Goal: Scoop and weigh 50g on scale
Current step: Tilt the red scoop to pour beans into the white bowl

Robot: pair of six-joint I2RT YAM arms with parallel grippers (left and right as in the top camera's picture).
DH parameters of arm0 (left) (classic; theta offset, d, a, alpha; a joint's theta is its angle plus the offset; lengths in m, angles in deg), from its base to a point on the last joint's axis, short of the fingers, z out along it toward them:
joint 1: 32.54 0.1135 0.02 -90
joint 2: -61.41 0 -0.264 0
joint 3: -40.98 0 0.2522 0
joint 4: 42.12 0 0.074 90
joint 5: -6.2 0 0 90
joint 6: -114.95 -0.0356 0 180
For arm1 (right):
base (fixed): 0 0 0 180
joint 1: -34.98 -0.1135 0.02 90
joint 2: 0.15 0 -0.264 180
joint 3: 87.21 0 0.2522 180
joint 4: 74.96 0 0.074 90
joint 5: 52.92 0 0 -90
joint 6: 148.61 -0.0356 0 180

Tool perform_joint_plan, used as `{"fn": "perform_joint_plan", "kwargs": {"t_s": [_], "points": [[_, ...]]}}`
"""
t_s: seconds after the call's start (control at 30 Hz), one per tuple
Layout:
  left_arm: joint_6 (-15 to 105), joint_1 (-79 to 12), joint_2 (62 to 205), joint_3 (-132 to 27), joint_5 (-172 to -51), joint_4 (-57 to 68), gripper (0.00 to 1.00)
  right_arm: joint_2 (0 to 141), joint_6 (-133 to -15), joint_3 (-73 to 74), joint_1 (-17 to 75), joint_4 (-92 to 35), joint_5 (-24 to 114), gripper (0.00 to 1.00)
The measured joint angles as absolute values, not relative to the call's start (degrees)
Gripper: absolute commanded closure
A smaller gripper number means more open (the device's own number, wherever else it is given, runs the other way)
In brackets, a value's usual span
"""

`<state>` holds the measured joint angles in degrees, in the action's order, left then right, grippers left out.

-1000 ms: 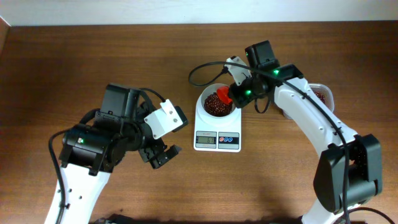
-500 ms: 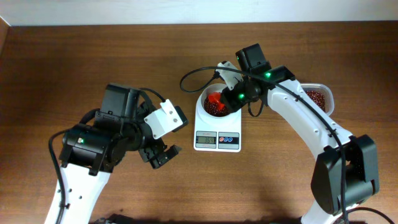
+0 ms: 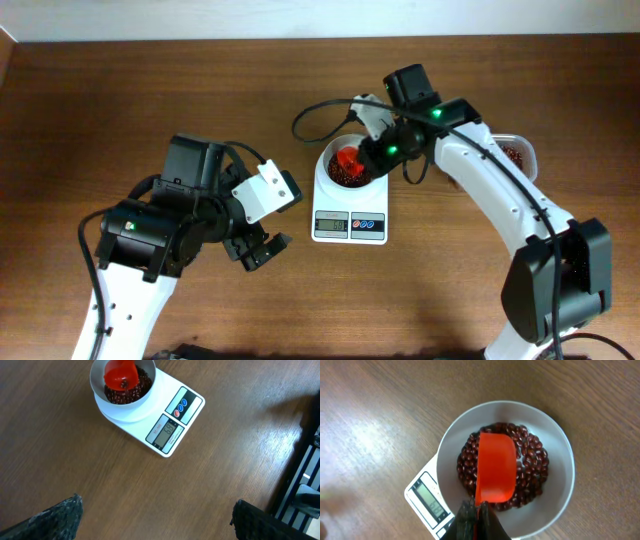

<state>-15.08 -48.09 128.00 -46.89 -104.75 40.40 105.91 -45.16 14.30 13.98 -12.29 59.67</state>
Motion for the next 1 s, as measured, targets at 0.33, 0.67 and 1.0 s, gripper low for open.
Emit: {"fn": "perform_joint_plan", "kwargs": {"t_s": [0.33, 0.67, 1.0], "points": [[-15.08, -48.09, 128.00, -46.91, -104.77, 40.40, 0.01, 105.89, -45.16, 14.58, 17.24, -10.39, 64.46, 0.96], [-15.08, -48.09, 128.00, -46.89, -104.77, 40.40, 0.01, 103.37, -45.18, 14.65, 17.33, -10.15, 65.75, 0.96], [-15.08, -48.09, 128.00, -46.89, -104.77, 40.40, 0.01, 102.74, -45.71, 14.85, 17.77, -8.77, 69.09, 0.96]]}}
